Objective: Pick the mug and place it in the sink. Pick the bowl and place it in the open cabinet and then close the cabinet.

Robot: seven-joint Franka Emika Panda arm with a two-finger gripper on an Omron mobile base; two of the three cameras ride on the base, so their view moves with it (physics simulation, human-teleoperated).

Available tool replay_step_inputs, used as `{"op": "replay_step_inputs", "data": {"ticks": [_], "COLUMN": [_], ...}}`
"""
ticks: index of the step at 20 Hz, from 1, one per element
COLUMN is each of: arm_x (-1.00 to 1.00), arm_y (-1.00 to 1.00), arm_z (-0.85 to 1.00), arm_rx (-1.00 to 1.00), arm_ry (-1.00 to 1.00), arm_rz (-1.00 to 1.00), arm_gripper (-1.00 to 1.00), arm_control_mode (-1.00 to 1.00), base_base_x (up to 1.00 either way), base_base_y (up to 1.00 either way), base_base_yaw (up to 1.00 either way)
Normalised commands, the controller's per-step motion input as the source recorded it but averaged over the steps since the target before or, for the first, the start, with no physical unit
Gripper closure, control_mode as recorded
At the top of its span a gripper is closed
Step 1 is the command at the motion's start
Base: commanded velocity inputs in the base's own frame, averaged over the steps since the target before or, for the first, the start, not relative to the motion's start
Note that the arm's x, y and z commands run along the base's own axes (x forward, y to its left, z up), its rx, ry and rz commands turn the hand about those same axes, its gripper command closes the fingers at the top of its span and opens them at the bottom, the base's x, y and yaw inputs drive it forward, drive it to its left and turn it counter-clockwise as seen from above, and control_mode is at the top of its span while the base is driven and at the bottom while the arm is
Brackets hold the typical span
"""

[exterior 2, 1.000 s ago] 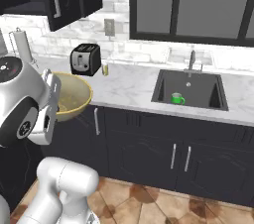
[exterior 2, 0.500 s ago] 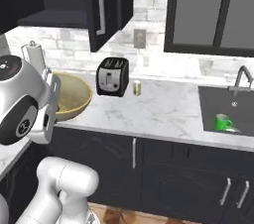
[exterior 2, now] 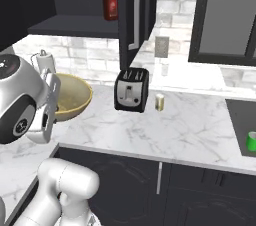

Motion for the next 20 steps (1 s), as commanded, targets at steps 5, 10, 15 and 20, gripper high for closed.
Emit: {"op": "replay_step_inputs", "data": {"ticks": [5,10,15,20], "arm_x": [0.0,0.0,0.0,0.0], "arm_y": [0.0,0.0,0.0,0.0], "arm_z": [0.0,0.0,0.0,0.0], "arm_rx": [0.0,0.0,0.0,0.0], "arm_ry": [0.0,0.0,0.0,0.0], "arm_rz": [0.0,0.0,0.0,0.0], "arm_gripper": [1.0,1.0,1.0,1.0], "arm_control_mode": [1.0,1.0,1.0,1.0], "base_base_x": [0.61,0.73,0.98,1.0], "base_base_y": [0.68,0.19,0.26,0.94], "base_base_yaw": [0.0,-0.05,0.0,0.0]}}
